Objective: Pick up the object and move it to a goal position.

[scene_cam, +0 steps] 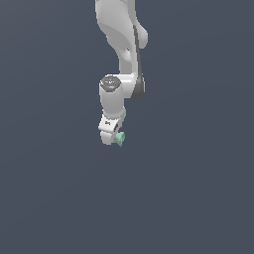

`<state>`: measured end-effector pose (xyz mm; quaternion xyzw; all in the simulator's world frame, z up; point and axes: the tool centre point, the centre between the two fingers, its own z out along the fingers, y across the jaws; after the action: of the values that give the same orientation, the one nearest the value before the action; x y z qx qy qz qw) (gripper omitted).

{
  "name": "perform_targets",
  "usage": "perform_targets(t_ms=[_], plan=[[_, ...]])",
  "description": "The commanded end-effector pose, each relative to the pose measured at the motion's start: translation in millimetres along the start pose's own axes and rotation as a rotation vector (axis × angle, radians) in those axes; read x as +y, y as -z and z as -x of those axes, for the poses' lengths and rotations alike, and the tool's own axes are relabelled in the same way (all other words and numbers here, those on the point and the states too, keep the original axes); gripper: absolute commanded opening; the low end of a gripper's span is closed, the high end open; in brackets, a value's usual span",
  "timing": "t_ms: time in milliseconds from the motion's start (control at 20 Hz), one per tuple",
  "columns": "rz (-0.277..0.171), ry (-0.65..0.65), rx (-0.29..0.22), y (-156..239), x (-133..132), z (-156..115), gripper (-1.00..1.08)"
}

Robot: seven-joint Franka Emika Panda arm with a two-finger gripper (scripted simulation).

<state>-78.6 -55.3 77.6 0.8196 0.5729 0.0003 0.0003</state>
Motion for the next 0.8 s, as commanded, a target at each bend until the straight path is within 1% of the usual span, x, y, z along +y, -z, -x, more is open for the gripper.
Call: perform_targets(t_ms=[0,200,400,450,750], plan=[[-0.001,0.001,0.000,-13,-1,0,1.00],[-0.001,0.002,0.000,-27,-1,0,1.00],[-0.001,0.003,0.000,-32,0,0,1.00],[-0.001,0.003,0.000,-32,0,0,-1.00],[-0.001,0.003,0.000,-32,0,0,-1.00]])
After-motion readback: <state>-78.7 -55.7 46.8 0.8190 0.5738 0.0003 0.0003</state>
